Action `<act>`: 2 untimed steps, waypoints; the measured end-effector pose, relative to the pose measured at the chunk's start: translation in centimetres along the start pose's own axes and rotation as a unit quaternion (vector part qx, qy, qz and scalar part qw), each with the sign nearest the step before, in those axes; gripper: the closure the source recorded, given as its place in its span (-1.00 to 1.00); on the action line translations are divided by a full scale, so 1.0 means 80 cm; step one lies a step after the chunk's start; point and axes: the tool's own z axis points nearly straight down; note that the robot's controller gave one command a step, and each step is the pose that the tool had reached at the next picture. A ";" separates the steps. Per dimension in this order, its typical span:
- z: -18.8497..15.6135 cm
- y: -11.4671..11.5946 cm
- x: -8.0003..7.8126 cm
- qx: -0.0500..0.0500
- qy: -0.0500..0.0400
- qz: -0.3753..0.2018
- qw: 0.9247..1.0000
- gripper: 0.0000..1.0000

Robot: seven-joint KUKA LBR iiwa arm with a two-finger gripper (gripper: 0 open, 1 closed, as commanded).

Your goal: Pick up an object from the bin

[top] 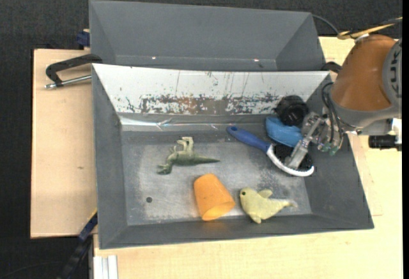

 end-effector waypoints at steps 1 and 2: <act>0.034 0.022 0.013 -0.001 -0.002 0.158 0.987 -1.00; 0.030 0.024 0.011 -0.003 -0.005 0.156 0.988 1.00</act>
Offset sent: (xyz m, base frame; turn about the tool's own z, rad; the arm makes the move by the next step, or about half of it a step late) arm -0.0031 0.0219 -0.0327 0.3167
